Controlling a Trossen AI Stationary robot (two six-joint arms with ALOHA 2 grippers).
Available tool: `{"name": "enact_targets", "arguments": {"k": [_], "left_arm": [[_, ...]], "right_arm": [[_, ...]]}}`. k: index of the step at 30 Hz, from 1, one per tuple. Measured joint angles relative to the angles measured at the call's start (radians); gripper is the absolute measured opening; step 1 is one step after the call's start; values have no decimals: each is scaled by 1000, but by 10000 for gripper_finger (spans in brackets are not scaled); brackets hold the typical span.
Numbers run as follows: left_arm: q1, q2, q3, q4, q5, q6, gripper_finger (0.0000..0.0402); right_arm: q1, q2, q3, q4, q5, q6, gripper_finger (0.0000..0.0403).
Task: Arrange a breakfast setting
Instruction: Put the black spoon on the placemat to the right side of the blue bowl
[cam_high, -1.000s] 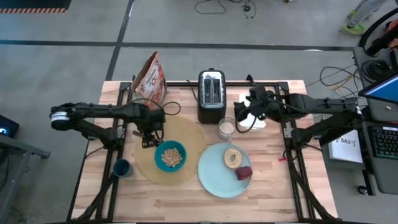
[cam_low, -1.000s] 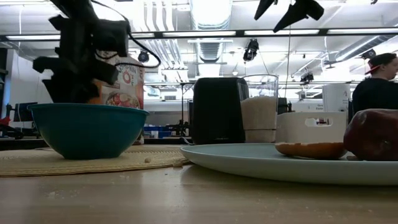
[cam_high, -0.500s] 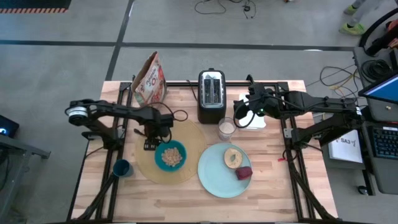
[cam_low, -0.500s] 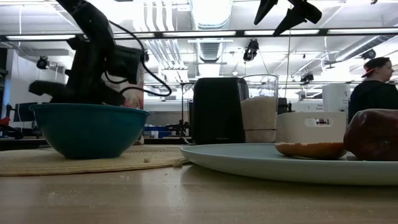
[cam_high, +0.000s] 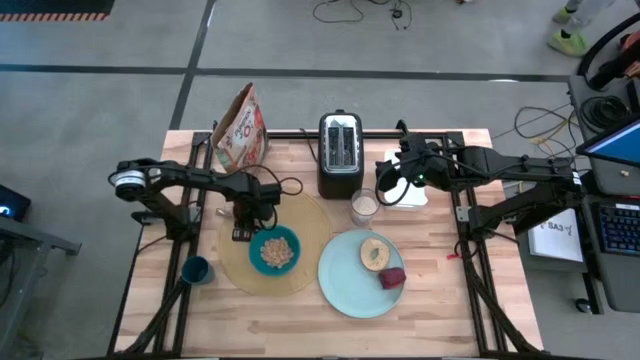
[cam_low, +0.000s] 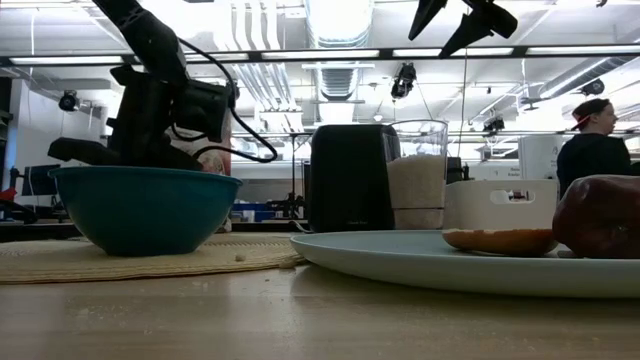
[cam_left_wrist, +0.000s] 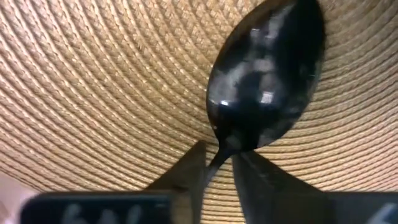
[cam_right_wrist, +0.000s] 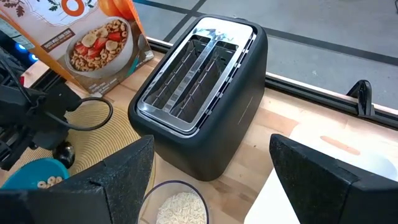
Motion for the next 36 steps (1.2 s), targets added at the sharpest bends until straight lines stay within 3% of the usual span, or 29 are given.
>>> {"name": "enact_targets", "arguments": {"k": [4,13,22,25,28,32,36], "left_arm": [[0,-3,1,-2,0,-2,9],[-1,-78,28,-47,-4,-42,0],[-1,-305,169,-80,-30,-220,0],[11,-377,225,-67,-33,-373,0],[43,-433,236,-43,-11,-654,0],[74,-478,172,-7,11,-937,0],[112,-488,59,-17,49,-1065,0]], "right_arm": [[0,0,0,0,0,0,306],[0,0,0,0,0,-4,306],[0,0,0,5,0,-24,306],[0,0,0,9,-7,-31,306],[0,0,0,9,-8,-43,306],[0,0,0,13,-8,-70,306],[0,0,0,16,-9,-92,306]]}}
